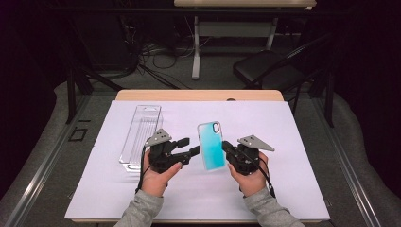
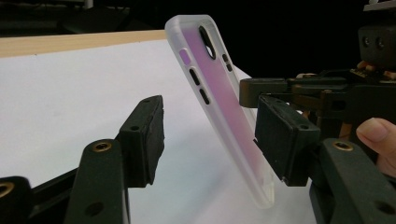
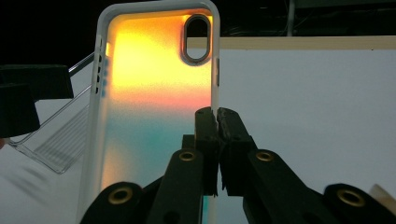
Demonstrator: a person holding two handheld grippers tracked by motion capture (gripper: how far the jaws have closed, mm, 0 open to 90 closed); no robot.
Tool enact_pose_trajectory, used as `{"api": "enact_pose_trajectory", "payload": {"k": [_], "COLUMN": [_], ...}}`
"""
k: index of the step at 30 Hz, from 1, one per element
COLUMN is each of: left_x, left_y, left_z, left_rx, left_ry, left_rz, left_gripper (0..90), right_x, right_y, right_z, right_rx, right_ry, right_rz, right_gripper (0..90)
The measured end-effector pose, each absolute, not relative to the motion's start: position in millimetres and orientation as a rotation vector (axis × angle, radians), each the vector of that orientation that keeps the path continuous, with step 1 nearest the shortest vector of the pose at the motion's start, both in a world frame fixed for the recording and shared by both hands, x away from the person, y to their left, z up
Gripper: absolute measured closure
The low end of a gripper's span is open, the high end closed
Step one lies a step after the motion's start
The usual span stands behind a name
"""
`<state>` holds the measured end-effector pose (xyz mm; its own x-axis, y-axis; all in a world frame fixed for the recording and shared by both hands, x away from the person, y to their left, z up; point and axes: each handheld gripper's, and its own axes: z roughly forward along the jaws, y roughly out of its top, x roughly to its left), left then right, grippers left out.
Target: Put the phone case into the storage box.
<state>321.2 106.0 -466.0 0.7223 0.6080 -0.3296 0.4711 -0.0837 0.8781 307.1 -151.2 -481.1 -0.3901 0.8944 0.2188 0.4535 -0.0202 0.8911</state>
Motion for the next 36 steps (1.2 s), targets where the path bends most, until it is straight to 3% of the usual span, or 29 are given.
{"api": "enact_pose_trajectory", "payload": {"k": [17, 36], "left_x": [326.4, 328.3], "left_y": [98.7, 97.2], "left_z": [-472.0, -472.7], "left_rx": [1.672, 1.682], "left_ry": [0.946, 0.949], "left_rz": [0.042, -0.005], "left_gripper": [52.4, 57.0], "right_x": [304.8, 302.1], "right_y": [-150.8, -149.2], "right_z": [-480.7, -482.7], "right_rx": [1.385, 1.345], "right_ry": [1.836, 1.832], "right_rz": [1.401, 1.407], "right_gripper": [87.5, 87.5]}}
